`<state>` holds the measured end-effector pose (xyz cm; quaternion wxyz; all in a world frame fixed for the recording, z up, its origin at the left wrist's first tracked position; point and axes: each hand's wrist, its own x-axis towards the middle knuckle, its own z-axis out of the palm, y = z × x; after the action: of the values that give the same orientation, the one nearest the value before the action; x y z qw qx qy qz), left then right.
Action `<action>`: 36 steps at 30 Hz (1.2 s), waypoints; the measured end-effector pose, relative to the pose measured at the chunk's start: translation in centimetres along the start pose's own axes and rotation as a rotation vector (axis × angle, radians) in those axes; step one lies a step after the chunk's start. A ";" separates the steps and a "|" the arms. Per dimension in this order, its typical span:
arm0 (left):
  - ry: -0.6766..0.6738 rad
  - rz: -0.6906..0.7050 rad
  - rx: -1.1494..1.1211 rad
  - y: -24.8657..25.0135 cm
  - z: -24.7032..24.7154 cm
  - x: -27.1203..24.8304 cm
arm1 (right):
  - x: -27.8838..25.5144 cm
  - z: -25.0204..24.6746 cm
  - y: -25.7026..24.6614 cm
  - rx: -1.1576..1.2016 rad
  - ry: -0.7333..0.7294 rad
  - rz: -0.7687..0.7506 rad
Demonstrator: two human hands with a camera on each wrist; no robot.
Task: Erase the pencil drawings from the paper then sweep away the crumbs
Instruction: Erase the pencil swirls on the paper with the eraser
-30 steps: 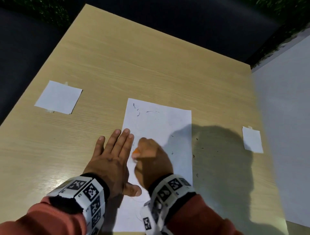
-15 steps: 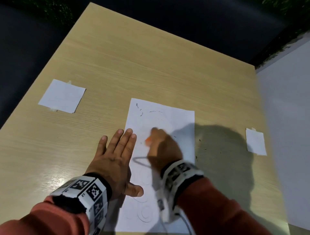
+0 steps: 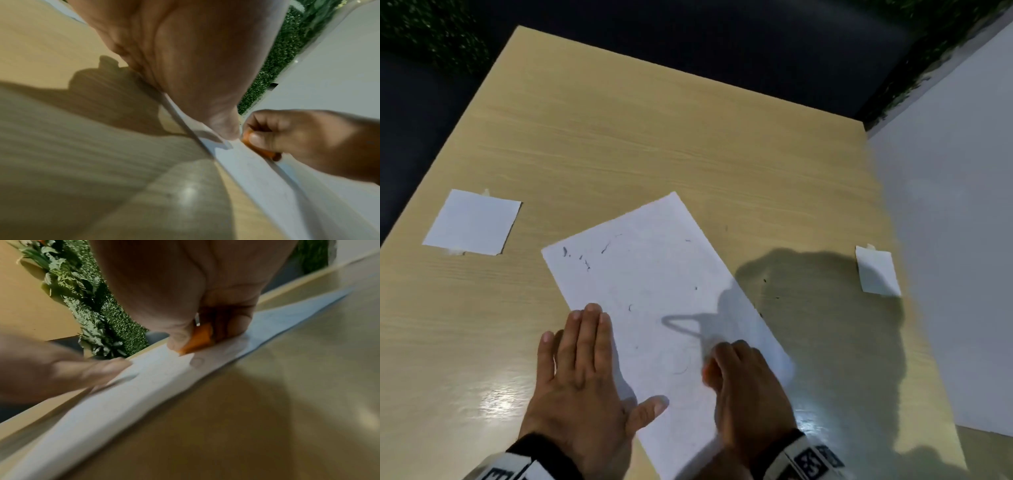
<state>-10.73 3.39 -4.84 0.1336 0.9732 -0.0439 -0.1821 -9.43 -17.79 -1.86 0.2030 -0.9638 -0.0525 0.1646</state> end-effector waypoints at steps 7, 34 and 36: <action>0.204 0.284 0.063 -0.9 -2.6 0.3 | 3.4 -3.7 3.5 -0.104 0.022 -0.098; 0.107 0.191 0.121 0.0 3.2 1.2 | 6.2 -4.5 1.8 0.101 0.194 0.341; 0.143 0.189 0.096 0.2 3.1 1.3 | 5.7 -2.9 -0.8 -0.061 0.105 0.106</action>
<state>-10.66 2.28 -8.02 0.1062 0.9805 -0.1345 -0.0966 -3.07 -17.19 -0.69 0.1672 -0.9783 0.0043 0.1225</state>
